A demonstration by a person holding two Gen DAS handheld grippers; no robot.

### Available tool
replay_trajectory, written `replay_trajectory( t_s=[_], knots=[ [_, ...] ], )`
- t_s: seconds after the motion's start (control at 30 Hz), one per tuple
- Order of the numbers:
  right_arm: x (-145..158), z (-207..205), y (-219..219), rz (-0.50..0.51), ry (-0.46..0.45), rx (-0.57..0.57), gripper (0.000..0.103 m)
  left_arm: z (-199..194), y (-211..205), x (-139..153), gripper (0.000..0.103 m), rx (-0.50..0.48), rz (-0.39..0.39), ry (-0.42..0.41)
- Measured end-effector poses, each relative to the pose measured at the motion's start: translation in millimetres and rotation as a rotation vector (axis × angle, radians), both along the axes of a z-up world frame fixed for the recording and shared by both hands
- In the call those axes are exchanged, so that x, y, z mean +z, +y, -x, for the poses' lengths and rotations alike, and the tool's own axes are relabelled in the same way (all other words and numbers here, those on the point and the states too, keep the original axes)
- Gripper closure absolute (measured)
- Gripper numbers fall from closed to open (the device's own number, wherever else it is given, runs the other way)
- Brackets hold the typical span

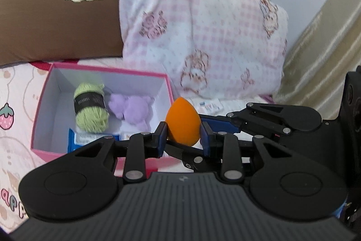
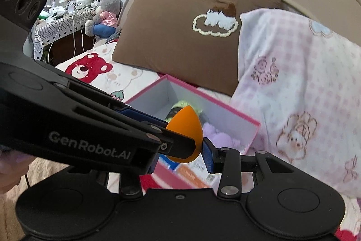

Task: Organize objects
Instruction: 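Lift the orange sponge with the right gripper toward the pink box, then lower the orange sponge into the pink box beside the yarn ball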

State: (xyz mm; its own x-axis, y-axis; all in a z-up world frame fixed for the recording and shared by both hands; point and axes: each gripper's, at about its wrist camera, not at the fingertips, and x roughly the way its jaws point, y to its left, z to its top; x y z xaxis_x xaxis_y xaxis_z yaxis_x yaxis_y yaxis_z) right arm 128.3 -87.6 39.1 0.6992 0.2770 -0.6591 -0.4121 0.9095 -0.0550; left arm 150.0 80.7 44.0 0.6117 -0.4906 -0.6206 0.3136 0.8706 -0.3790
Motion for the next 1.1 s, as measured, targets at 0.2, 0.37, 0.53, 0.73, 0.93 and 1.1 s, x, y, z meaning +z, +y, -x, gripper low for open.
replay_trajectory(
  t_s=[0.2,0.37,0.53,0.73,0.93,1.1],
  knots=[
    [7,-39,-3,-0.041,-0.037,-0.045,0.058,-33,0,9,0.074,0.041,-0.012,-0.074],
    [-3,-65,-3,-0.069,-0.014,-0.039,0.059,-57,10,-6,0.072,0.069,0.002,-0.057],
    [-37,-84,0,-0.095,0.024,-0.016,0.059,-78,25,-45,0.072,0.085,0.041,0.018],
    [-77,-104,1,-0.122,0.072,-0.02,0.059,-101,30,-81,0.072,0.092,0.04,0.085],
    [-106,-116,-2,-0.14,0.1,-0.015,0.058,-117,32,-108,0.072,0.104,0.049,0.141],
    [-119,-128,-4,-0.147,0.123,-0.013,0.058,-127,30,-122,0.072,0.119,0.027,0.164]
  ],
)
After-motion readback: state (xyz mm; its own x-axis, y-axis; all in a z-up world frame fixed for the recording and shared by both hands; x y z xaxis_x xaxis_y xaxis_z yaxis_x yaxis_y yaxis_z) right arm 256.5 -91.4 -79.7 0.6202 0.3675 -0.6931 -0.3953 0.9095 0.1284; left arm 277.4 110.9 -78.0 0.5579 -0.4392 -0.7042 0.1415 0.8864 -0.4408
